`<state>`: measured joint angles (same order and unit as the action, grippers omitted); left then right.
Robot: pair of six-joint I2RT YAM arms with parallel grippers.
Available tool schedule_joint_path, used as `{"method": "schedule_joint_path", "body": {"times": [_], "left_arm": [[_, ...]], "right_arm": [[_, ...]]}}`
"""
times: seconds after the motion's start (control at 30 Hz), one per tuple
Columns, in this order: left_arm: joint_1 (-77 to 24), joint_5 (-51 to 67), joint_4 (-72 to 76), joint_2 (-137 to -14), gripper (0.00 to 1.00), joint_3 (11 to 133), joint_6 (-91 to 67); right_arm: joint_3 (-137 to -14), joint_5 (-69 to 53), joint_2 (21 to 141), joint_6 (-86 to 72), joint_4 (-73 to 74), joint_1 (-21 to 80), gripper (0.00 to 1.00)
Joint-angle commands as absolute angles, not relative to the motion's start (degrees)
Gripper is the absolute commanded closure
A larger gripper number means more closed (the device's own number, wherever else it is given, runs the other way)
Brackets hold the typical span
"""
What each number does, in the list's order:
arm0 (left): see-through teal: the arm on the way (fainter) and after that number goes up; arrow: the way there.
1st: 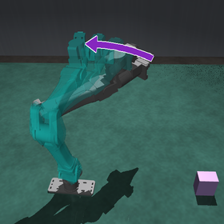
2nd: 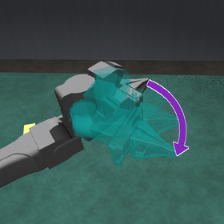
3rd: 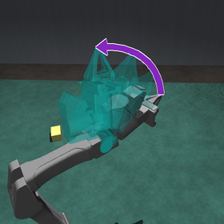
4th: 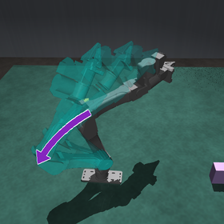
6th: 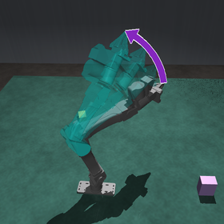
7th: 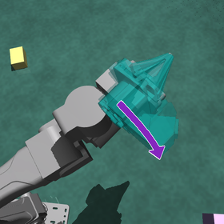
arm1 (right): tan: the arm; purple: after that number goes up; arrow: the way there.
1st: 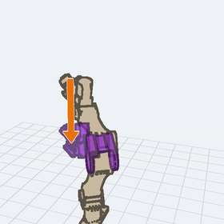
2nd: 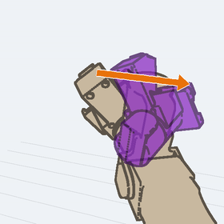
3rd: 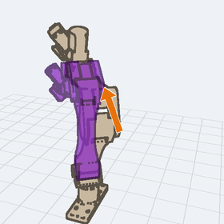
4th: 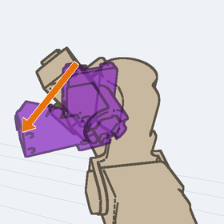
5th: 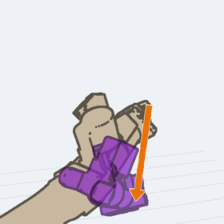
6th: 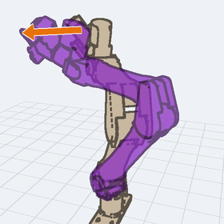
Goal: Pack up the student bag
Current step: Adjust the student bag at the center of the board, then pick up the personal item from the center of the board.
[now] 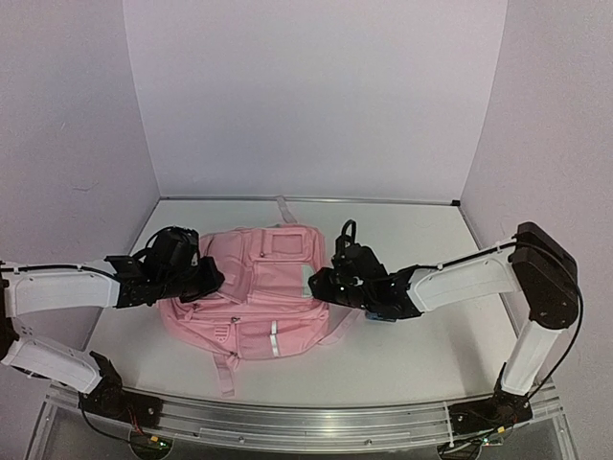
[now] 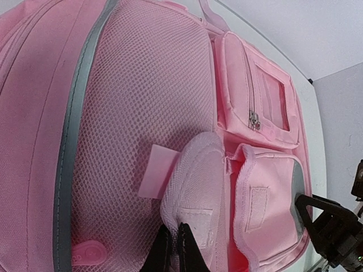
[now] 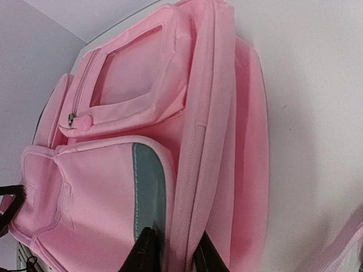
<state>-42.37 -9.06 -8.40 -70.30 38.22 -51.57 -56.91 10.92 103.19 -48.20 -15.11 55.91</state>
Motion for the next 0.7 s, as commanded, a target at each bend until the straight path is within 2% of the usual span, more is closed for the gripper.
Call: {"method": "schedule_joint_path", "body": {"times": [0.0,0.2,0.3,0.5,0.67], "left_arm": [[-39.3,-8.8,-10.9,-68.2,0.96,33.9,-53.7],[-38.1,-6.5,-9.9,-68.0,0.86,31.6,-55.4],[-38.0,-6.9,-10.3,-66.5,0.81,30.6,-55.6],[-37.9,-7.9,-13.3,-63.9,0.70,30.1,-55.2],[-37.7,-7.6,-14.6,-62.1,0.66,29.5,-54.5]], "right_arm": [[-56.7,16.8,97.9,-41.7,-5.2,50.7,0.40],[-51.9,16.8,93.7,-44.0,1.6,45.7,0.16],[-48.9,14.9,92.8,-45.5,2.8,41.4,0.13],[-45.4,12.3,92.7,-46.6,3.6,36.5,0.12],[-43.8,9.4,93.7,-46.4,3.6,35.2,0.25]]}}
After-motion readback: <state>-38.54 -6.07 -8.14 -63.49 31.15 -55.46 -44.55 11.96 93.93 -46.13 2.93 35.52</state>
